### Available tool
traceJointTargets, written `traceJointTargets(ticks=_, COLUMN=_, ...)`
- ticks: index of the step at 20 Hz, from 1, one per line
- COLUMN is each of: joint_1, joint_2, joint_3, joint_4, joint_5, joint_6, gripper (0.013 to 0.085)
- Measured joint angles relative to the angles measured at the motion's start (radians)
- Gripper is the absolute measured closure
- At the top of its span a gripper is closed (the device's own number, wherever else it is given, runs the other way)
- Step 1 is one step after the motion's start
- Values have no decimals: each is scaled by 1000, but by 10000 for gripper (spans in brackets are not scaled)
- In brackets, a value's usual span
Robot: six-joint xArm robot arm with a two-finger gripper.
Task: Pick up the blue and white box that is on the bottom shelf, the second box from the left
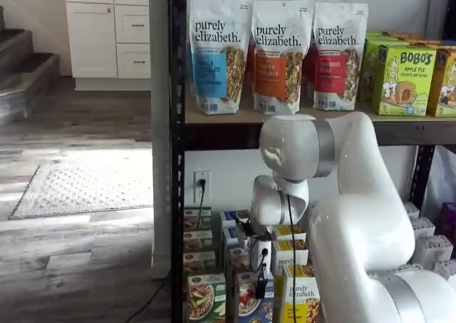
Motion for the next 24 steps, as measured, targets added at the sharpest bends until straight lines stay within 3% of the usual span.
traceJointTargets(ticks=4, joint_1=-3, joint_2=-3, joint_3=3, joint_4=0, joint_5=4, joint_6=-3, gripper=330)
traceJointTargets(ticks=24, joint_1=-7, joint_2=-7, joint_3=0, joint_4=-21, joint_5=28, joint_6=11, gripper=330)
